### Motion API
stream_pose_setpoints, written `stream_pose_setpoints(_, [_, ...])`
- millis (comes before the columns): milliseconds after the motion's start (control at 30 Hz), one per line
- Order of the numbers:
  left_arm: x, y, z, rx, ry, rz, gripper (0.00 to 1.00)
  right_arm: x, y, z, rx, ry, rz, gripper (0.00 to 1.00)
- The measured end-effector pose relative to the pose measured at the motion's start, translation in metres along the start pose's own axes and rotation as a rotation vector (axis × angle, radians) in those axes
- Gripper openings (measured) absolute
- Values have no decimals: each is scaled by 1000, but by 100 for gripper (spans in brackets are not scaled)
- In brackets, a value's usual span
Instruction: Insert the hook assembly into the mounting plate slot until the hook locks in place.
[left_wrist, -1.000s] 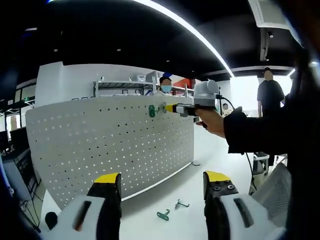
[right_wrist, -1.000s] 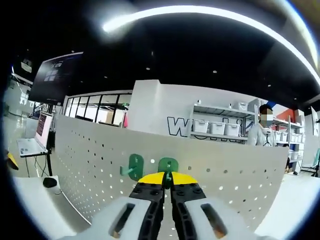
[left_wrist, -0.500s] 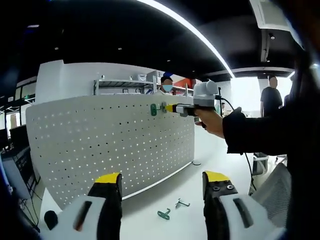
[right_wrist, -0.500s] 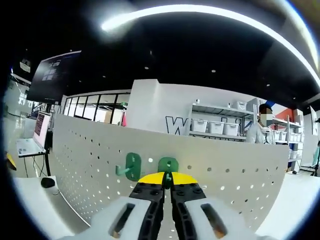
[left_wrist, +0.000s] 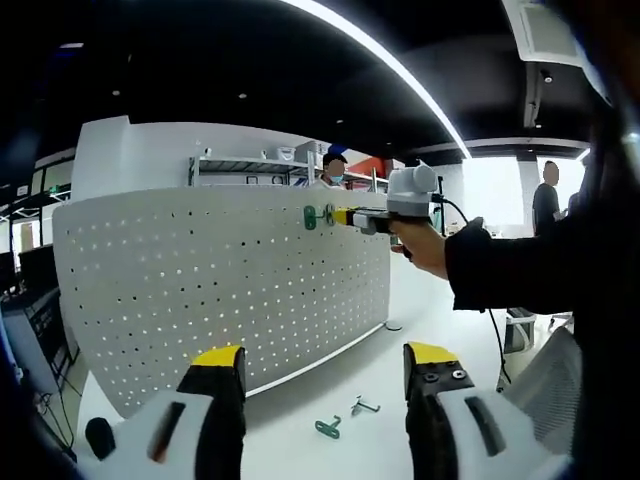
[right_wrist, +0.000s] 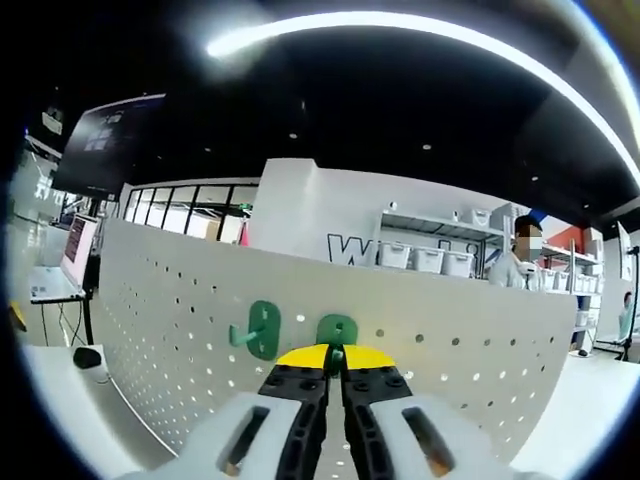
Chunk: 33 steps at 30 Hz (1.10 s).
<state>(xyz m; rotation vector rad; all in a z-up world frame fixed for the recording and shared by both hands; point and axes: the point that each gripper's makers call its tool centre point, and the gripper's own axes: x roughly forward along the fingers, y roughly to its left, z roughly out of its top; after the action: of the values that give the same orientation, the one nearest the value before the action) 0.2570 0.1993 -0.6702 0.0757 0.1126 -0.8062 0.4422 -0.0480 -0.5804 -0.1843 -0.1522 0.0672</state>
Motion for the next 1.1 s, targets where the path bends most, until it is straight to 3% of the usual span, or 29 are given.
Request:
stream_pose_setpoints(333, [0,2,-1,-7,-3,2,65,3,1,-2,-109,-1,-48,1])
stream_pose_setpoints(733, [0,1,1,-8,-3,-7,65,4,0,-3,-59,30,-19,3])
stream_pose_setpoints(800, [0,1,1,-6,-3,-7,64,3,0,-3,-18,34,-13,4])
stream_pose_setpoints(1100, [1,-1,2,-5,-7,-13,64,0,1,-11,-33,46,-12,5])
